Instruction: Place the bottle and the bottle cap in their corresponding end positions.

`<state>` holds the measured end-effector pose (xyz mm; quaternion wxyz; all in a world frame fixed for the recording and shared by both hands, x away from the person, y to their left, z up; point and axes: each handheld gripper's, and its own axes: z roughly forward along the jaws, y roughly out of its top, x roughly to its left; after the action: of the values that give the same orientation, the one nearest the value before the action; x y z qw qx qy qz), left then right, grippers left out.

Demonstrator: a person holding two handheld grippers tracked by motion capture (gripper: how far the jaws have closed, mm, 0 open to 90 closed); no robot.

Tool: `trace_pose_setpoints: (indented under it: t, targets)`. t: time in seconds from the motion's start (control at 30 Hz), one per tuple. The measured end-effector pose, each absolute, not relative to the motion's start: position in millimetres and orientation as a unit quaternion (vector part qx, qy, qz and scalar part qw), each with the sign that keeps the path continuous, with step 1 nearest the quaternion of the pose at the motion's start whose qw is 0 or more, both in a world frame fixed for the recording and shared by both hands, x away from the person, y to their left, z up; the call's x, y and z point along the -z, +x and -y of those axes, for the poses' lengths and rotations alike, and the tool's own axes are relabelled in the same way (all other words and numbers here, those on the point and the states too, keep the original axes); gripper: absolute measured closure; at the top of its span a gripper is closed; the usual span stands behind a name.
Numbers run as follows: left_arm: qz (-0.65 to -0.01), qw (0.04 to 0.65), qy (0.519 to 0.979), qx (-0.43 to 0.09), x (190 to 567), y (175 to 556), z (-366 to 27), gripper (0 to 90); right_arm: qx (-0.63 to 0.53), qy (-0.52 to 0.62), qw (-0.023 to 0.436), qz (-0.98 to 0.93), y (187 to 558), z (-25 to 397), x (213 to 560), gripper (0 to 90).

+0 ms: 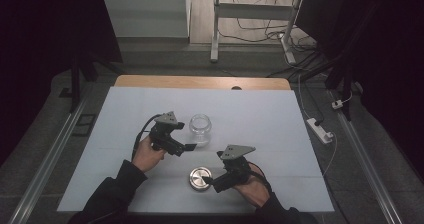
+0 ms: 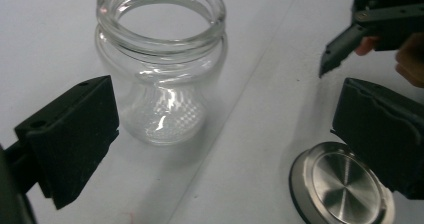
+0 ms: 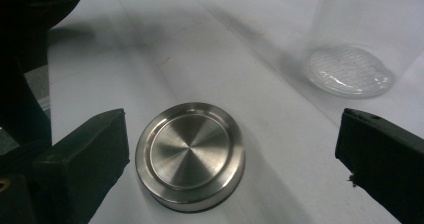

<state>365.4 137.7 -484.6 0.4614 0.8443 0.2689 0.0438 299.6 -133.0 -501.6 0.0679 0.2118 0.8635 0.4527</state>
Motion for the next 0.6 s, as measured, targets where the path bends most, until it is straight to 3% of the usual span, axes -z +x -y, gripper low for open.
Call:
trace_pose_setpoints:
  t: [0.6]
  targets:
    - [-0.263, 0.472, 0.841, -0.036, 480.2, 335.7, -146.8, 0.0, -0.446, 0.209, 0.096, -0.865, 299.6, 146.1, 494.2, 0.0]
